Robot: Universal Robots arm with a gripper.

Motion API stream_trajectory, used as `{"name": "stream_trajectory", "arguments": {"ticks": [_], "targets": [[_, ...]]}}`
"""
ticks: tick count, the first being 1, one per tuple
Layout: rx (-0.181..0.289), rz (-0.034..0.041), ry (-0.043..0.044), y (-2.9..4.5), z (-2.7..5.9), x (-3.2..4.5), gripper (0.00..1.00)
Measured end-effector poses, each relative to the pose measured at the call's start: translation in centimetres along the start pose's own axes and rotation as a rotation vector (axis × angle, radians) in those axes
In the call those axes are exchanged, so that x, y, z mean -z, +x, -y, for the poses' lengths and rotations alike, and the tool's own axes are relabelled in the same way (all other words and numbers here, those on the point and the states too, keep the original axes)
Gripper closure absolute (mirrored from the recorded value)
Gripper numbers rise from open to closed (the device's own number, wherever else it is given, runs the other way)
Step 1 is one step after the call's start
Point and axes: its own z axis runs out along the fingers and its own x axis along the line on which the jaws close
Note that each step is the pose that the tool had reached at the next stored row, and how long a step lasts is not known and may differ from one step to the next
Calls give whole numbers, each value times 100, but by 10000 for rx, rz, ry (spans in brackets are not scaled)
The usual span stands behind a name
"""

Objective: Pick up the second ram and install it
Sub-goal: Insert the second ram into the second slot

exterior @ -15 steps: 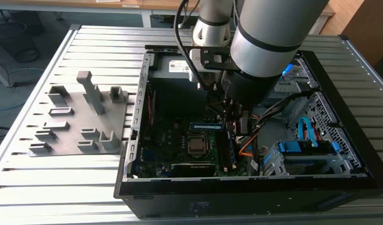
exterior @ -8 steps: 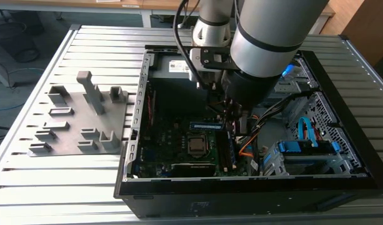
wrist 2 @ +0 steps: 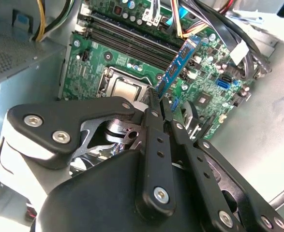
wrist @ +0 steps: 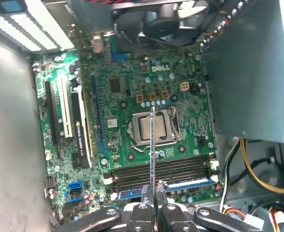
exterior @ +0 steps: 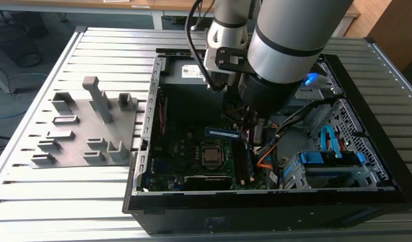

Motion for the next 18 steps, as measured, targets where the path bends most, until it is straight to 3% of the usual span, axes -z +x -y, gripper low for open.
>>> {"name": "stream_trajectory", "arguments": {"ticks": [8,18], "targets": [[-988,37,59,0,0,-3,86],[-2606,97,157,0,0,-7,86]]}}
